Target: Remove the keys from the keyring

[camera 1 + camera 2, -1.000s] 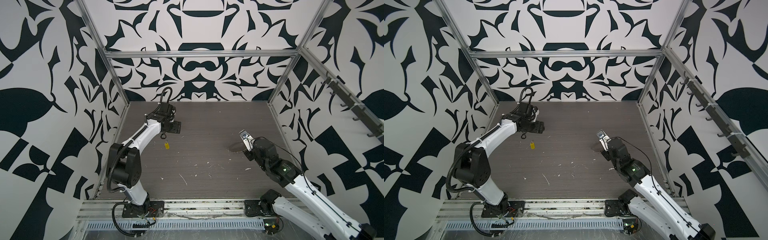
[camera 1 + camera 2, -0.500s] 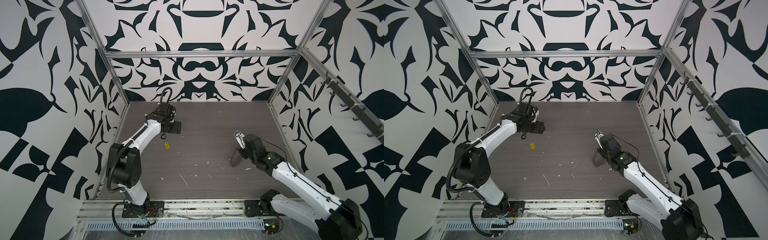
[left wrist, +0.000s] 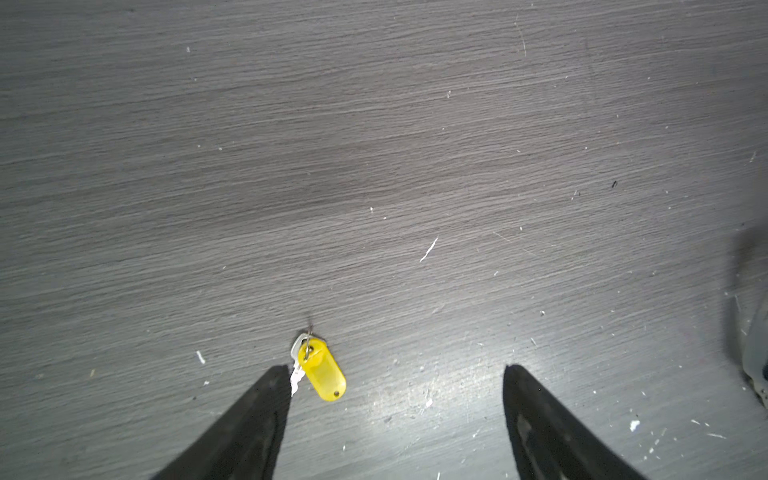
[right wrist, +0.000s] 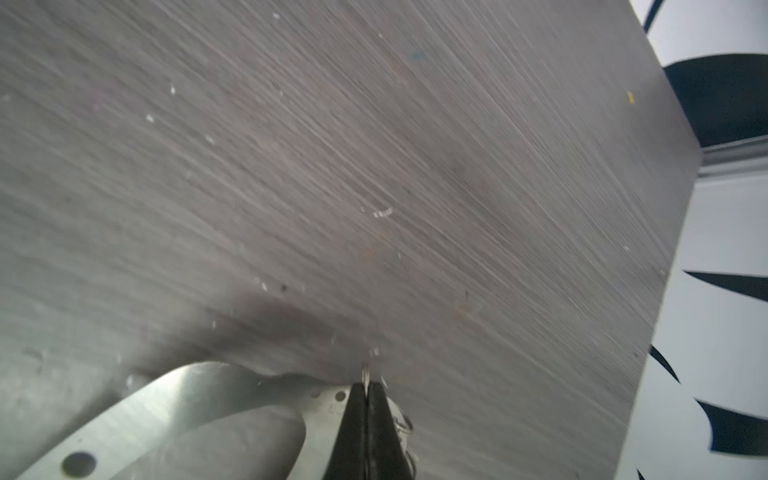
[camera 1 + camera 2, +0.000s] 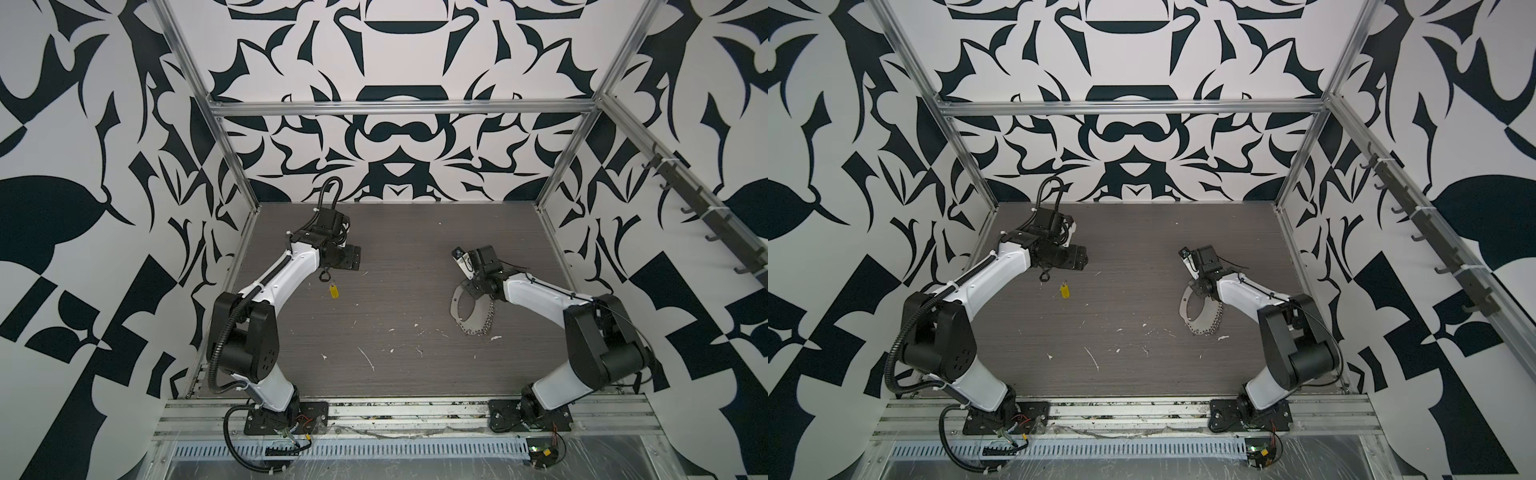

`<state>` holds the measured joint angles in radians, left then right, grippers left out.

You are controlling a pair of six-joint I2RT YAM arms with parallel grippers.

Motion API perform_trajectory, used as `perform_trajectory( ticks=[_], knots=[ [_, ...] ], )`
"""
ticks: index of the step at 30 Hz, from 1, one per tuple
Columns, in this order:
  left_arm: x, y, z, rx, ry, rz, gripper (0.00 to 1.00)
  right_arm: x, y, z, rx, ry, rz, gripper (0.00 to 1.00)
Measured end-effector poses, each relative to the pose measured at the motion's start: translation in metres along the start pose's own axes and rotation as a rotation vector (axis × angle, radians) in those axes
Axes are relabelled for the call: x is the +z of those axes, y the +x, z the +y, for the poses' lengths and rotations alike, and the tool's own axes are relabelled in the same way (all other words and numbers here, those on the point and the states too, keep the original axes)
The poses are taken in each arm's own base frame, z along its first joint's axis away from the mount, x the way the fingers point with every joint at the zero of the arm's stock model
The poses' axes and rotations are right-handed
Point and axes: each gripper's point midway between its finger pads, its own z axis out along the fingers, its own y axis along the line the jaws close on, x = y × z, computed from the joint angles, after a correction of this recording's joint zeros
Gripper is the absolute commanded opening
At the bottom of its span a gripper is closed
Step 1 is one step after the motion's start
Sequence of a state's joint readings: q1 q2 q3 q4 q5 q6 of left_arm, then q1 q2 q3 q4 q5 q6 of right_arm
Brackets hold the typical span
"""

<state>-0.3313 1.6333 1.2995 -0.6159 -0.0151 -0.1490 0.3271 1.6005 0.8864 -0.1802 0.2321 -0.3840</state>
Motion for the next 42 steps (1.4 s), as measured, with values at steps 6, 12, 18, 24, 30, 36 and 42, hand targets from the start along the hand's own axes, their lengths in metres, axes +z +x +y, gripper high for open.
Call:
perform_trajectory(
  ticks=[6,12,18,24,30,36,42],
  knots=[
    [-0.010,0.010,0.007,0.019,-0.031,-0.012,1.00,0.013,-0.021,-0.006,0.013,-0.036,0.002,0.91],
    [-0.022,0.010,0.022,0.013,-0.079,-0.064,0.99,-0.019,-0.063,-0.037,0.047,0.012,-0.099,0.99],
    [-0.056,0.002,0.048,0.005,-0.180,-0.270,0.99,-0.084,-0.090,-0.080,0.152,0.138,-0.277,0.99],
    [-0.104,-0.005,0.061,0.012,-0.242,-0.594,0.99,-0.109,-0.074,-0.095,0.297,0.244,-0.426,0.99],
    [-0.109,0.008,0.077,0.046,-0.341,-0.773,0.99,-0.067,-0.008,-0.068,0.421,0.261,-0.412,0.99],
    [-0.096,0.022,0.086,0.096,-0.399,-0.785,0.99,-0.051,0.027,-0.063,0.513,0.330,-0.435,0.99],
    [-0.077,0.047,0.107,0.041,-0.450,-0.805,0.99,-0.035,0.030,-0.065,0.536,0.378,-0.466,0.99]
  ],
)
